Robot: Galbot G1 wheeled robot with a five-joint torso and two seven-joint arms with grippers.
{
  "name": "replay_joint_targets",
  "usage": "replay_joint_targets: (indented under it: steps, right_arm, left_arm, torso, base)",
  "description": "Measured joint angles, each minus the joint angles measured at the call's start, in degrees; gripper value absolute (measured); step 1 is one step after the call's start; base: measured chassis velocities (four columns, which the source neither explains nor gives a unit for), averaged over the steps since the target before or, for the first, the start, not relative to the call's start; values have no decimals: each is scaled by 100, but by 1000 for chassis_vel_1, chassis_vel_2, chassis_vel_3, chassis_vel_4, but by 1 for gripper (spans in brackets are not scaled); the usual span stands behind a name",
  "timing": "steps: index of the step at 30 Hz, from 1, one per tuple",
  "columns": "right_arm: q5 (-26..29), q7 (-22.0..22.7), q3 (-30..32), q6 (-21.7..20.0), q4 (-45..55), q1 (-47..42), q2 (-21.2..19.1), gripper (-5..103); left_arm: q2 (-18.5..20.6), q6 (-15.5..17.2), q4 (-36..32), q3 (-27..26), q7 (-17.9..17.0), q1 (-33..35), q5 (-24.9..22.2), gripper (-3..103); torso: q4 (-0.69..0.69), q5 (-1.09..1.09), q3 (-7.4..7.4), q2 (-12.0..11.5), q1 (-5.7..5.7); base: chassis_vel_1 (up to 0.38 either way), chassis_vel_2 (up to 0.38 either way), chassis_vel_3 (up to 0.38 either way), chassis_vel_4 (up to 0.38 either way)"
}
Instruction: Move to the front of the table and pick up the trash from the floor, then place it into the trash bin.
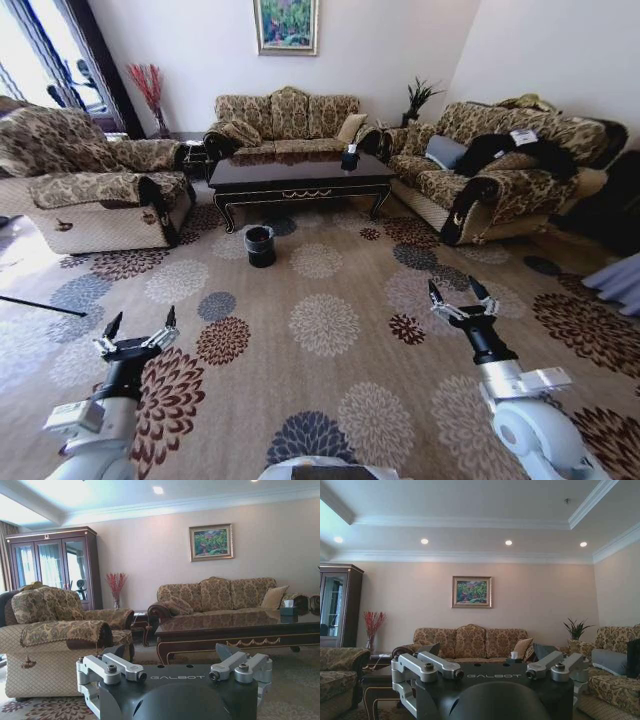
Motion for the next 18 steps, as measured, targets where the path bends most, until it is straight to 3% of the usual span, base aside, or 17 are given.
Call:
replay_joint_targets:
  steps: [18]
  right_arm:
    - [0,0,0,0,0,0,0,100]
  left_arm:
    - [0,0,0,0,0,0,0,100]
  torso:
    - [0,0,252,446,194]
  base:
    - [0,0,0,0]
